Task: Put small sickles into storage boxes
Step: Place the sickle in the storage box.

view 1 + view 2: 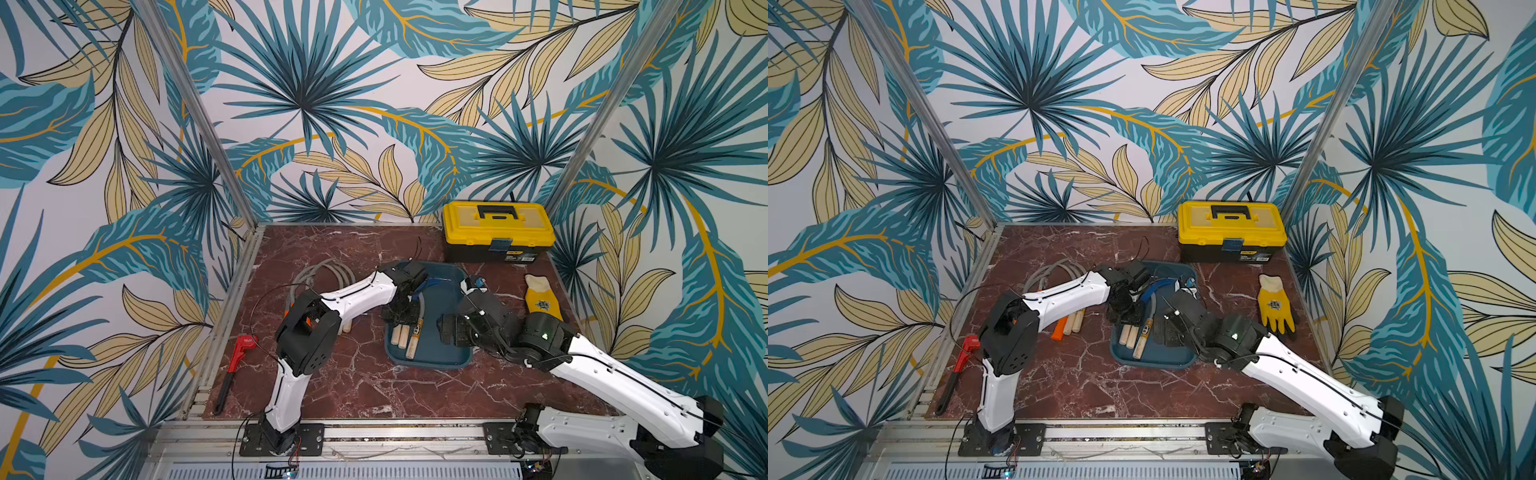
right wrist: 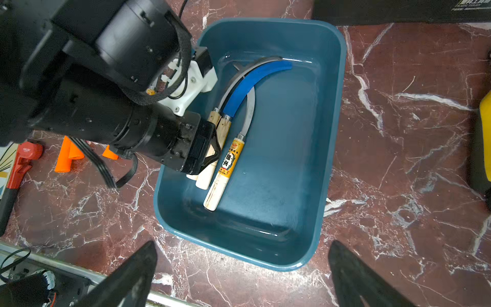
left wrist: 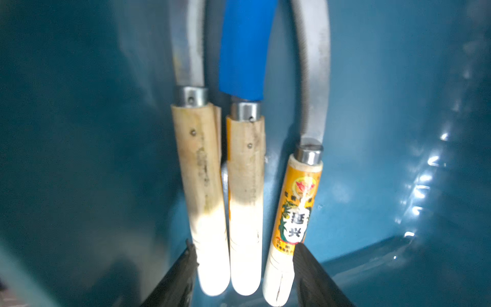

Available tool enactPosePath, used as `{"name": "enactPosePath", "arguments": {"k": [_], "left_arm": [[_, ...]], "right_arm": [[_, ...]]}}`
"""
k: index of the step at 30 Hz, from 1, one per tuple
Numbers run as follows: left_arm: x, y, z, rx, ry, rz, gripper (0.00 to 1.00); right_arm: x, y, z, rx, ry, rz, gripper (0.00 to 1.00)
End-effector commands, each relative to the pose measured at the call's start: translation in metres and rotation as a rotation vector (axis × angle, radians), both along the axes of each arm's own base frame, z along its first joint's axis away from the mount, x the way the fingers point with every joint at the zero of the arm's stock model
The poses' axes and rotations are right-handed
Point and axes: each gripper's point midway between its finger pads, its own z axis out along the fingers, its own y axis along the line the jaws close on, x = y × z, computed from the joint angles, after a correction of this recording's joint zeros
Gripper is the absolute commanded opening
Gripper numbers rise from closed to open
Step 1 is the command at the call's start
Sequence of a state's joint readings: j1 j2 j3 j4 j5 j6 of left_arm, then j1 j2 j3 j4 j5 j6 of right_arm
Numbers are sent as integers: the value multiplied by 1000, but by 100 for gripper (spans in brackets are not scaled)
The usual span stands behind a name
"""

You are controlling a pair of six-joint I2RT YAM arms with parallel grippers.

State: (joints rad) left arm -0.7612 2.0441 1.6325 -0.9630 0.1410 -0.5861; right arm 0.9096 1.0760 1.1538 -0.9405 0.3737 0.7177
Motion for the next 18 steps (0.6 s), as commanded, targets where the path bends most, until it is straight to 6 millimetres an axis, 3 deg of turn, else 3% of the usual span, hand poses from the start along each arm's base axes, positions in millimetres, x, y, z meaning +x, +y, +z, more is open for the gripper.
{"name": "enactPosePath", "arguments": {"k": [1,6,18], "left_arm": [[6,-7,31,-62,-53,-5,81],[8,-9,50,-94,-82,-2,100],[5,-2,87,-142,-149,18,99]], "right_arm": [[1,-1,-2,-9,-1,-5,100],[1,-2,1,4,-10,-9,99],[3,13,10,50,-7,28,100]]}}
